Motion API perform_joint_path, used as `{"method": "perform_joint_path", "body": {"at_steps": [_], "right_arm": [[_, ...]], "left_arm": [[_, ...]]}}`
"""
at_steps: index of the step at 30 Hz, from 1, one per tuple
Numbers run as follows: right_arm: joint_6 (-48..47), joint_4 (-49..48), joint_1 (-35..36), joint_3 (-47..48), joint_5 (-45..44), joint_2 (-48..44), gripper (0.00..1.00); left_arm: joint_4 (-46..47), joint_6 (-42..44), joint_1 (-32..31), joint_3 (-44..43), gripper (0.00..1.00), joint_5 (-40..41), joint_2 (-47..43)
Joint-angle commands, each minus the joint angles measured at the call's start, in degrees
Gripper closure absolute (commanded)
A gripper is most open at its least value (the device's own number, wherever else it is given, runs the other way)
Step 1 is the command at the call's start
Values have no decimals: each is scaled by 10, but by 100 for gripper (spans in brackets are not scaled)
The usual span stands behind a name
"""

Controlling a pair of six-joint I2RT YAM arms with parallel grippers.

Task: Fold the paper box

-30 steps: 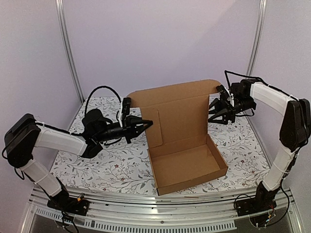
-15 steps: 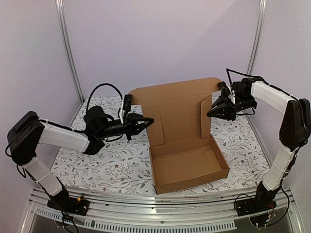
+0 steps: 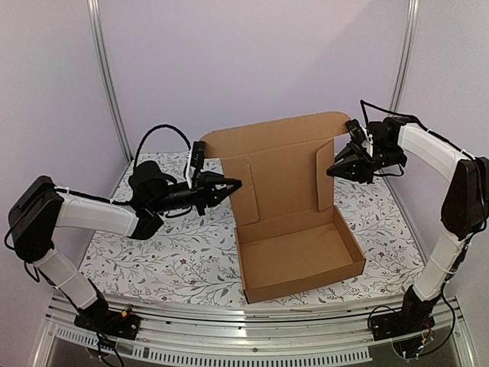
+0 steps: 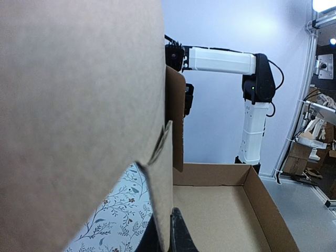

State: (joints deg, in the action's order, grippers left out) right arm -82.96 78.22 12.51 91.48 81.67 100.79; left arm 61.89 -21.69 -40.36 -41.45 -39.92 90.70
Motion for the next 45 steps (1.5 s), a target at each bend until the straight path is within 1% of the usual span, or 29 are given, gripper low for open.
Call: {"method": "perform_joint_path", "body": {"at_steps": [1, 4, 6, 7, 9, 10, 11, 12, 13, 14, 15, 16, 18, 20, 22, 23, 28, 30, 31, 32, 33, 34, 36, 38, 39, 42, 43, 44, 45], "right_arm": [[66, 251, 22, 82, 37, 0, 86], [112, 251, 22, 153, 36, 9, 85], [153, 250, 22, 217, 32, 28, 85], [189, 239, 22, 251, 28, 40, 84], [275, 214, 25, 322, 6, 69, 84], [306, 182, 27, 343, -9, 77, 84], [394, 108, 31, 344, -39, 79, 84], [493, -34, 38, 308, -92, 63, 85], [581, -144, 43, 256, -163, 43, 83], [705, -256, 44, 198, -210, 8, 79], [758, -348, 43, 142, -230, -22, 74], [810, -415, 45, 103, -247, -63, 74], [887, -512, 48, 42, -264, -102, 77], [929, -565, 52, 0, -283, -125, 89], [958, -607, 58, -36, -290, -136, 91], [964, -611, 61, -47, -297, -140, 93], [942, -618, 68, -88, -323, -161, 97], [934, -615, 68, -95, -322, -168, 98], [925, -615, 67, -97, -311, -170, 94], [919, -615, 66, -98, -291, -172, 87], [914, -615, 61, -99, -270, -172, 77], [913, -614, 54, -99, -245, -172, 70], [913, -612, 33, -103, -201, -172, 54], [908, -601, 4, -109, -180, -179, 41], [902, -591, -13, -111, -175, -185, 36], [849, -546, -65, -115, -179, -208, 26], [819, -529, -80, -117, -191, -216, 23], [795, -511, -93, -119, -207, -229, 15], [755, -489, -102, -118, -219, -239, 4]], "left_arm": [[-77, 6, -11, -45, 100, -14, -46], [-144, 30, -10, -83, 100, 8, -77], [-209, 48, -10, -127, 100, 21, -87], [-261, 58, -10, -152, 100, 24, -88], [-321, 75, -10, -198, 100, 33, -87], [-342, 81, -10, -220, 100, 40, -86], [-353, 86, -10, -230, 100, 44, -85], [-358, 88, -10, -236, 100, 44, -84], [-357, 88, -10, -239, 100, 43, -84], [-353, 88, -10, -238, 100, 41, -83], [-345, 86, -10, -236, 100, 38, -82], [-339, 86, -9, -232, 100, 36, -82], [-328, 83, -9, -224, 100, 41, -82], [-319, 82, -10, -213, 100, 48, -82], [-314, 84, -10, -203, 100, 51, -81], [-316, 86, -10, -199, 100, 55, -80], [-331, 103, -9, -176, 100, 118, -81], [-322, 106, -5, -161, 100, 122, -83], [-317, 106, -3, -154, 100, 120, -83], [-310, 106, 2, -145, 100, 114, -82], [-299, 105, 7, -136, 100, 105, -82], [-289, 106, 13, -123, 100, 98, -82], [-270, 105, 25, -95, 100, 81, -81], [-237, 105, 38, -66, 100, 45, -78], [-226, 112, 39, -54, 100, 31, -74], [-220, 131, 43, -43, 98, -4, -49], [-198, 129, 45, -37, 97, -18, -37], [-175, 125, 48, -30, 95, -27, -23], [-151, 120, 51, -24, 94, -34, -11]]}}
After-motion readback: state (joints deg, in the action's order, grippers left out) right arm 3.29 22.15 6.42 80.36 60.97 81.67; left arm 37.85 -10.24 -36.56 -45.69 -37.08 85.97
